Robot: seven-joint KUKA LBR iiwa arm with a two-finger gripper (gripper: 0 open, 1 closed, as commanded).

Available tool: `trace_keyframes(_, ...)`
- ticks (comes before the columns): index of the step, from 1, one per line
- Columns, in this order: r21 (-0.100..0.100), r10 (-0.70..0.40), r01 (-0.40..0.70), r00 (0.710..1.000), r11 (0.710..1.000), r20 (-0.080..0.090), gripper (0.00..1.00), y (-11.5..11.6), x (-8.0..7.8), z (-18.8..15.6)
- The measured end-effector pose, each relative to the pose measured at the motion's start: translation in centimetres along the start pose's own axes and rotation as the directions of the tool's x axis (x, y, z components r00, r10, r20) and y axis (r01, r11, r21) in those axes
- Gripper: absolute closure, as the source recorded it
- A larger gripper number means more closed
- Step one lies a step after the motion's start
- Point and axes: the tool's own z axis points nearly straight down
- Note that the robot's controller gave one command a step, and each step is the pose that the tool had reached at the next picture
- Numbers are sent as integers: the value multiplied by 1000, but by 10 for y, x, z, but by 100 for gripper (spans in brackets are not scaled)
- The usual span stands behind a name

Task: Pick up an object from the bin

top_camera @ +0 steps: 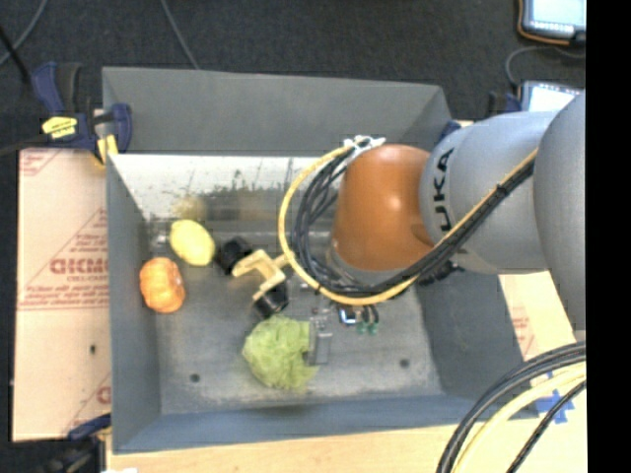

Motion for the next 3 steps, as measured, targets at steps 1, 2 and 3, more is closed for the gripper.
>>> trace_keyframes(1,-1,1,-1,1000,1000,8,0,0,-2,-4)
trace_keyframes(2,-1,53,-53,999,999,10,0,7,-3,29)
trace_keyframes(3,2,-182,182,983,983,8,100,25,-1,57)
